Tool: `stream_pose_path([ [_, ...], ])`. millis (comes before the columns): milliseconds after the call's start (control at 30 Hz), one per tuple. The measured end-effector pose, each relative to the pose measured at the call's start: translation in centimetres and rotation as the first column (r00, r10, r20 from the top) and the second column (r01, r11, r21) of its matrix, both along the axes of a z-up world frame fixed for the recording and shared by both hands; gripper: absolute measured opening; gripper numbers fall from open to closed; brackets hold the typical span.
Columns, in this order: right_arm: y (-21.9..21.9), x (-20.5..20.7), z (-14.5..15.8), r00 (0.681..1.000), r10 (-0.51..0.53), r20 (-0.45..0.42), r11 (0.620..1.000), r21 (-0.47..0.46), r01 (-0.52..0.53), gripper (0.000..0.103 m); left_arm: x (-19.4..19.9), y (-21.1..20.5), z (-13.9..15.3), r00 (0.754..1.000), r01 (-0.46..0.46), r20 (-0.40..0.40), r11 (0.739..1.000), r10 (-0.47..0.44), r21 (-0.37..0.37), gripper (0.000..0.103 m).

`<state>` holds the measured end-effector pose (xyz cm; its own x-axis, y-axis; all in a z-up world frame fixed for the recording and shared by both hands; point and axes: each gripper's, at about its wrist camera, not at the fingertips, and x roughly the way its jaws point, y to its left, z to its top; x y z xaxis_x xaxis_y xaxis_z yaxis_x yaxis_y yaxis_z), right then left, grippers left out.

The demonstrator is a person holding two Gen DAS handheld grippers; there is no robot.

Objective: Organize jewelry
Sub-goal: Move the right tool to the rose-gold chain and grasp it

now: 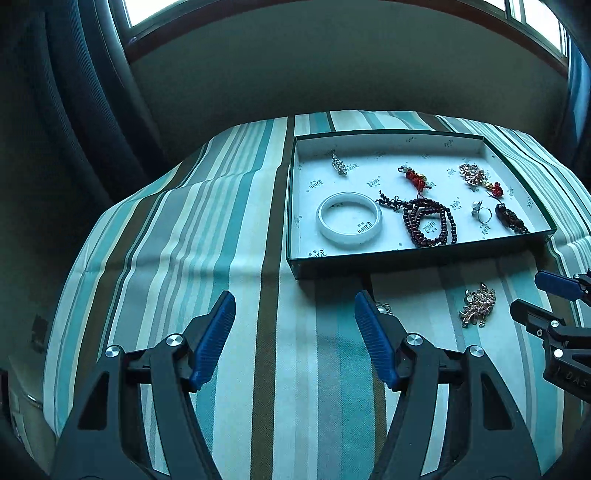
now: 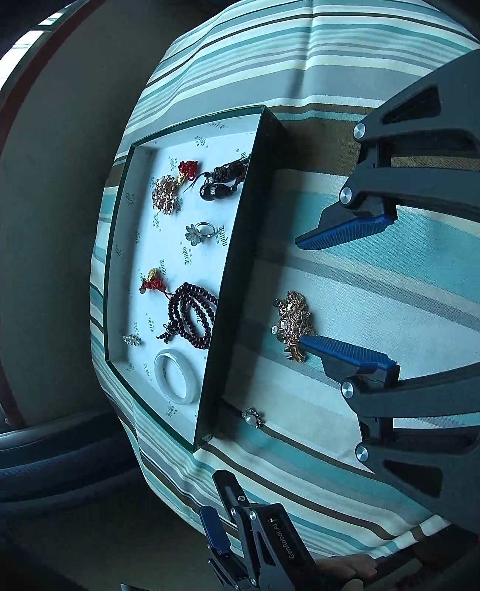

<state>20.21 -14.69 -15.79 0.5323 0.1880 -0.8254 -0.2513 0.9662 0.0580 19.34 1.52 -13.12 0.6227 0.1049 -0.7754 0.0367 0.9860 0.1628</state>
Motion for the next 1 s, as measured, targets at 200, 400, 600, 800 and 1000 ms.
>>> stream_pose_path([
  [200,1.5,0.8,-1.1,0.999,0.03,-0.029,0.999,-0.018,-0.031,0.049,-0.7,1.0,-0.6,0.999,-0.028,-0.018,1.0,0.028,-0.007,0.067],
  [400,2.1,1.9,-2.3,0.998,0.031,-0.053,0.999,-0.023,-0.032,0.049,-0.5,1.0,-0.9,0.999,-0.028,-0.028,1.0,0.027,-0.011,0.067],
  [600,2.3,2.7,-2.6,0.998,0.038,-0.046,0.999,-0.029,-0.039,0.049,0.0,1.0,-1.5,0.999,-0.03,-0.042,0.999,0.029,-0.011,0.067],
  [800,2.5,2.6,-2.6,0.998,0.05,-0.033,0.998,-0.028,-0.051,0.036,0.2,1.1,-1.8,0.998,-0.031,-0.051,0.999,0.031,-0.011,0.067],
  [1000,2.9,2.5,-2.5,0.997,0.07,-0.038,0.997,-0.01,-0.07,0.019,0.3,1.0,-2.0,0.998,-0.032,-0.059,0.999,0.031,-0.009,0.067],
])
